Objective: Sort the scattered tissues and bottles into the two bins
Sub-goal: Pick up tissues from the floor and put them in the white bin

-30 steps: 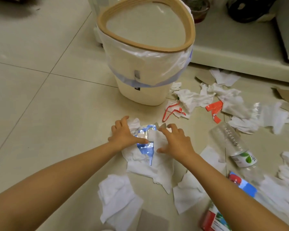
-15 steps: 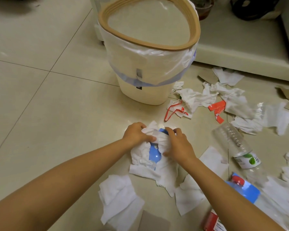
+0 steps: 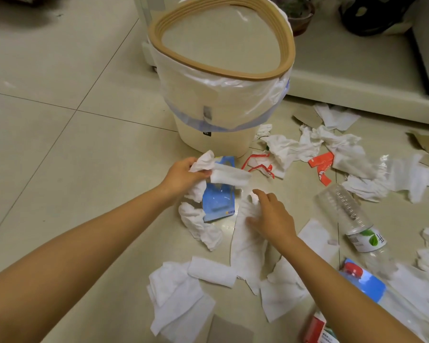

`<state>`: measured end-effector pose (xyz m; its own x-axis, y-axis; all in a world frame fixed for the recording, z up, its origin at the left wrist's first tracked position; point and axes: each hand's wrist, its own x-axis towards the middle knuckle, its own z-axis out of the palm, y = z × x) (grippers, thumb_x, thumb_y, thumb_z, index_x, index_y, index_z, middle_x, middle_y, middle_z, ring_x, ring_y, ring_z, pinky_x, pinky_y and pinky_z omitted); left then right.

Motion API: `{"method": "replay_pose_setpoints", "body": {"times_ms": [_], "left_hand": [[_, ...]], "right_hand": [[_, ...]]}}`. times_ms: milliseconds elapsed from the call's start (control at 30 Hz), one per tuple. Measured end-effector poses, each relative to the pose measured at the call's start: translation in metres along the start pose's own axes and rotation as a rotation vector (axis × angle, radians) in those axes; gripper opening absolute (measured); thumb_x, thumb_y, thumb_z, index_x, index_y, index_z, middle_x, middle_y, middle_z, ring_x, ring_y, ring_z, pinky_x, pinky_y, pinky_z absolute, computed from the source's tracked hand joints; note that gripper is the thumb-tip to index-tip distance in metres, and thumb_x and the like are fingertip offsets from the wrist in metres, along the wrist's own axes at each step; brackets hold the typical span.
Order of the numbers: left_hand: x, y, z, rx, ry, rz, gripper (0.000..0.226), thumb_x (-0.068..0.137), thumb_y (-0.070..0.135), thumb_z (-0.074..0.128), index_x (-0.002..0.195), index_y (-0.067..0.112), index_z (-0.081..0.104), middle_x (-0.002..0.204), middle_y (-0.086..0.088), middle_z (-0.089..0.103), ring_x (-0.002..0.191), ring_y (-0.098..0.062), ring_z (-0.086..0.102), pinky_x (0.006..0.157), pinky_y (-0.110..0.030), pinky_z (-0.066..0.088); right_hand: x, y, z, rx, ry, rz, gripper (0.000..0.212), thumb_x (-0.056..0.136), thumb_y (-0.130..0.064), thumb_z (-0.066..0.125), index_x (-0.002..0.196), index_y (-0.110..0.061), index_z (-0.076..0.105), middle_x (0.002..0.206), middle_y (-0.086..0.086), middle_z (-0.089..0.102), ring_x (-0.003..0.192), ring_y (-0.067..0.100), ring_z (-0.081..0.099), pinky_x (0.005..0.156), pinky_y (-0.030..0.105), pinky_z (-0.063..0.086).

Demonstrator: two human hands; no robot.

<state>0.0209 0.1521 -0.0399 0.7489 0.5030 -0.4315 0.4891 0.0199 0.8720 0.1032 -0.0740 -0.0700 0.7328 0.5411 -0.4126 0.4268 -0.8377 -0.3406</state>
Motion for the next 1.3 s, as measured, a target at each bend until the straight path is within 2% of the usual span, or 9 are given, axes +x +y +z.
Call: {"method": "replay_pose_setpoints", "body": {"times_ms": [200, 500, 667, 767, 867, 933, 1000, 1200, 1300], "left_hand": [[-0.011, 0.031, -0.017, -0.038, -0.022, 0.135, 0.014, 0.088, 0.016, 0.066, 0.102, 0.016, 0.063, 0.082, 0.005, 0.066, 0.071, -0.008, 0.062, 0.064, -0.021, 0.047], [-0.019, 0.043, -0.022, -0.013, -0.006, 0.216, 0.014, 0.087, 0.012, 0.067, 0.1, 0.01, 0.064, 0.08, 0.001, 0.067, 0.071, -0.011, 0.061, 0.062, -0.024, 0.048], [-0.02, 0.046, -0.027, -0.011, 0.024, 0.223, 0.018, 0.088, 0.011, 0.066, 0.105, 0.007, 0.064, 0.079, 0.0, 0.067, 0.071, -0.013, 0.061, 0.063, -0.024, 0.048], [-0.021, 0.049, -0.027, -0.022, 0.018, 0.233, 0.015, 0.086, 0.015, 0.069, 0.1, 0.013, 0.065, 0.079, 0.002, 0.067, 0.069, -0.01, 0.062, 0.062, -0.023, 0.049], [-0.023, 0.053, -0.028, -0.032, 0.015, 0.235, 0.019, 0.078, 0.022, 0.07, 0.095, 0.013, 0.066, 0.074, 0.002, 0.066, 0.064, -0.011, 0.06, 0.06, -0.024, 0.049], [-0.024, 0.057, -0.029, -0.023, 0.018, 0.253, 0.009, 0.083, 0.017, 0.069, 0.091, 0.014, 0.066, 0.071, 0.004, 0.064, 0.063, -0.009, 0.059, 0.06, -0.025, 0.048], [-0.027, 0.064, -0.03, -0.028, 0.029, 0.277, 0.009, 0.087, 0.011, 0.067, 0.087, 0.02, 0.066, 0.071, 0.005, 0.063, 0.063, -0.007, 0.058, 0.06, -0.022, 0.047], [-0.042, 0.102, -0.039, -0.086, -0.008, 0.385, 0.016, 0.085, 0.004, 0.066, 0.089, 0.02, 0.066, 0.065, 0.012, 0.066, 0.06, -0.003, 0.059, 0.056, -0.017, 0.047], [-0.051, 0.127, -0.045, -0.098, -0.056, 0.454, 0.022, 0.086, -0.001, 0.064, 0.086, 0.02, 0.066, 0.065, 0.011, 0.067, 0.061, -0.004, 0.06, 0.057, -0.018, 0.047]], "right_hand": [[-0.018, -0.018, 0.007, 0.153, -0.086, 0.047, 0.104, 0.06, -0.068, 0.072, 0.145, -0.035, 0.022, 0.148, 0.001, 0.02, 0.13, 0.029, 0.031, 0.093, 0.043, 0.043], [-0.026, -0.083, 0.045, 0.404, 0.045, -0.157, 0.066, 0.068, -0.047, 0.079, 0.124, -0.026, 0.053, 0.132, 0.001, 0.038, 0.12, 0.025, 0.04, 0.088, 0.029, 0.042], [-0.021, -0.108, 0.056, 0.045, -0.058, -0.259, 0.054, 0.082, -0.032, 0.066, 0.133, -0.031, 0.048, 0.138, 0.003, 0.036, 0.124, 0.027, 0.034, 0.083, 0.037, 0.047], [-0.022, -0.108, 0.061, -0.151, -0.082, -0.366, 0.03, 0.076, -0.007, 0.065, 0.105, -0.016, 0.069, 0.123, 0.007, 0.051, 0.112, 0.029, 0.049, 0.057, 0.03, 0.037], [-0.019, -0.096, 0.058, -0.218, 0.015, -0.353, 0.024, 0.041, -0.004, 0.081, 0.059, -0.013, 0.068, 0.069, 0.002, 0.059, 0.064, 0.021, 0.061, 0.043, 0.019, 0.001], [-0.018, -0.089, 0.047, -0.079, 0.059, -0.329, 0.006, 0.063, -0.002, 0.067, 0.066, -0.008, 0.067, 0.073, 0.006, 0.058, 0.067, 0.022, 0.054, 0.043, 0.023, 0.009], [-0.019, -0.086, 0.028, 0.097, 0.104, -0.279, 0.015, 0.074, -0.004, 0.054, 0.068, -0.008, 0.068, 0.073, 0.004, 0.06, 0.068, 0.019, 0.048, 0.046, 0.024, 0.021], [-0.033, -0.082, -0.034, 0.377, 0.23, -0.244, 0.024, 0.075, -0.004, 0.058, 0.08, -0.018, 0.076, 0.074, -0.007, 0.069, 0.066, 0.012, 0.055, 0.055, 0.012, 0.039], [-0.041, -0.078, -0.053, 0.537, 0.312, -0.233, 0.023, 0.075, -0.001, 0.061, 0.073, -0.021, 0.073, 0.075, -0.012, 0.069, 0.069, 0.005, 0.061, 0.064, 0.019, 0.047]]}}
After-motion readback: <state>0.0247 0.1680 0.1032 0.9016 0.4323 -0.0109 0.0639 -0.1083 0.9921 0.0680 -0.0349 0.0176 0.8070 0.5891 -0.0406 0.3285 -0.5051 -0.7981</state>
